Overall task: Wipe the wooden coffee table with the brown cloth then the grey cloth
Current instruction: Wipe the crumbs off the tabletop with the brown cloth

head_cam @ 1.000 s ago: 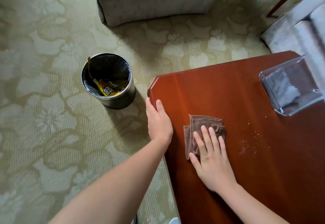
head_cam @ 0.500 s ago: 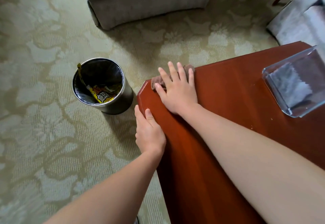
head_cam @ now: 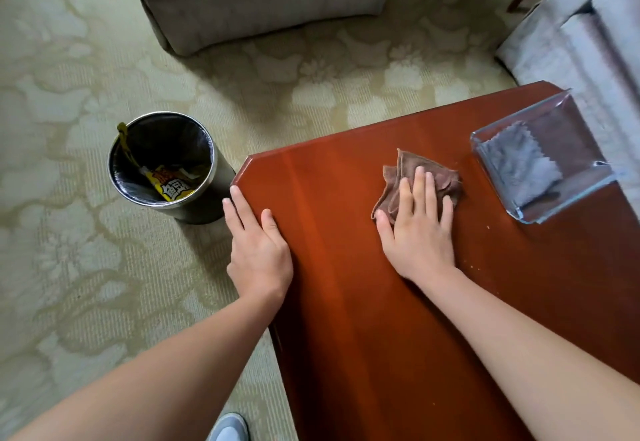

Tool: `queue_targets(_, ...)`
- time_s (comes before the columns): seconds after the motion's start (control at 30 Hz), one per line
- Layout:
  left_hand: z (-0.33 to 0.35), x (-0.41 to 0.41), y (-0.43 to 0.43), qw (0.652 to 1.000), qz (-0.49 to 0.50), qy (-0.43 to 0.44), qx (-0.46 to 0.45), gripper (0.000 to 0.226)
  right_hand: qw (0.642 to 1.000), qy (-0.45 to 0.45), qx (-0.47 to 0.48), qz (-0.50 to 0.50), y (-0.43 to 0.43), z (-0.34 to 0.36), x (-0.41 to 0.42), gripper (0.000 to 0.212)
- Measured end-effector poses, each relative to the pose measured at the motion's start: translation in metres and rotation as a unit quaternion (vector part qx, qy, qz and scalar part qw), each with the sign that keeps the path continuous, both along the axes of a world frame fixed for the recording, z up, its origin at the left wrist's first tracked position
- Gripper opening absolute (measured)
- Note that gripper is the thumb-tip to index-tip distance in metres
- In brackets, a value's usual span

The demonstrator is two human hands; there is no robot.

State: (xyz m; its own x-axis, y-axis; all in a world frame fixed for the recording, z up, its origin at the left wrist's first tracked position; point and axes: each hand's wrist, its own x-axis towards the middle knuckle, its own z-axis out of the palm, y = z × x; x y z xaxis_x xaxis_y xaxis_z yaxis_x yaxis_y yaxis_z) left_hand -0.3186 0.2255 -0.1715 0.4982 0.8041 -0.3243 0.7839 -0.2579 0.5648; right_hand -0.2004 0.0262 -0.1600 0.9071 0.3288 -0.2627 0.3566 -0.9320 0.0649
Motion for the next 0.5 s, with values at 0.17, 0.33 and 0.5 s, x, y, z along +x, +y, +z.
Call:
queue_targets(0.17,0.000,0.000,0.002,1.000,-0.001,0.014,-0.002,0.063,0.997,0.007,0.050,0.058,0.088,-0.008,0.027,0.075)
queue_targets(0.33,0.000,0.001,0.001,1.000,-0.005,0.012,-0.002,0.062,0.985,0.013,0.067,0.160,0.122,-0.005,0.034,0.073)
queue_targets(0.5,-0.002,0.000,0.002,1.000,-0.004,0.013,0.001,0.062,0.996,0.015,0.057,0.066,0.069,-0.003,0.081,0.073)
